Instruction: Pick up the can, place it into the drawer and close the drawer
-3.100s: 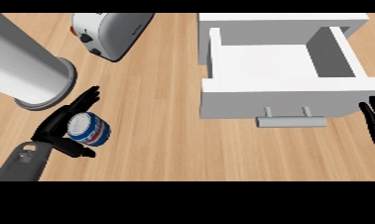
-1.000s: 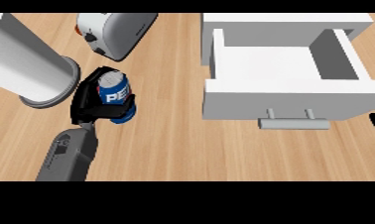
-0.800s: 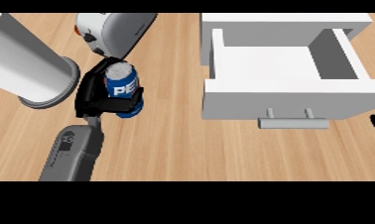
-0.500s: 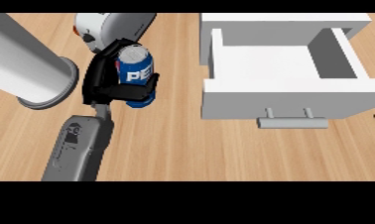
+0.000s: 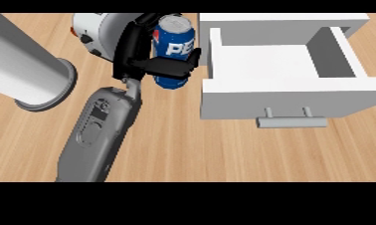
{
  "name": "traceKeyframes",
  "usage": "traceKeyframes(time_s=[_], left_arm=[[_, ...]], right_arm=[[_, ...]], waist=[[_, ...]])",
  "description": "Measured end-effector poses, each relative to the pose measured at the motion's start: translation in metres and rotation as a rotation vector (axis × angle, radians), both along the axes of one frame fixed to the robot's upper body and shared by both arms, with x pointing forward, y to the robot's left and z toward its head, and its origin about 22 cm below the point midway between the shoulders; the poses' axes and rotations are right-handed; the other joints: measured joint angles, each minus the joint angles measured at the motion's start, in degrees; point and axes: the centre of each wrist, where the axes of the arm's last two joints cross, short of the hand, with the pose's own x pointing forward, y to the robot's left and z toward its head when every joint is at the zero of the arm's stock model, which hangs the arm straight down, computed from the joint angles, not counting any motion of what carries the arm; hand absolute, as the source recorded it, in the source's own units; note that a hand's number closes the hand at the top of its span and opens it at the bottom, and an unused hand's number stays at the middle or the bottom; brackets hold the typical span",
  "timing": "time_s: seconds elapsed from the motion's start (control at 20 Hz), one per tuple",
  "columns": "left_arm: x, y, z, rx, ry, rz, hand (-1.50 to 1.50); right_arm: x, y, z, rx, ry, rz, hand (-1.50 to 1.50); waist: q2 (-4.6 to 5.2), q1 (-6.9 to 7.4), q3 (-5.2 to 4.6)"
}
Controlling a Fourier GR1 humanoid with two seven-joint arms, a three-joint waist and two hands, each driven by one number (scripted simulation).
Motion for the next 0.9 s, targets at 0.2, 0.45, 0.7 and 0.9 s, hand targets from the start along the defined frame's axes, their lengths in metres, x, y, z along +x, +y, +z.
traceKeyframes(time_s=[0.2, 0.45, 0.7, 0.9], left_arm=[[0.010, -0.025, 0.028, 0.020, -0.023, -0.007, 1.50], [0.021, -0.055, 0.064, 0.028, -0.039, -0.018, 1.50], [0.033, -0.081, 0.091, 0.045, -0.034, -0.019, 1.50], [0.038, -0.103, 0.098, 0.059, -0.021, -0.008, 1.50]], right_arm=[[0.000, -0.002, -0.001, -0.004, -0.004, -0.004, -1.50], [-0.001, 0.001, 0.003, -0.008, -0.001, 0.005, -1.50], [0.001, 0.002, 0.005, -0.009, -0.001, 0.008, -1.50], [-0.001, 0.002, 0.006, -0.011, -0.009, 0.016, -1.50]], waist=[[0.03, -0.13, 0.01], [0.08, -0.39, 0.00], [0.18, -0.64, 0.02], [0.26, -1.32, 0.03]])
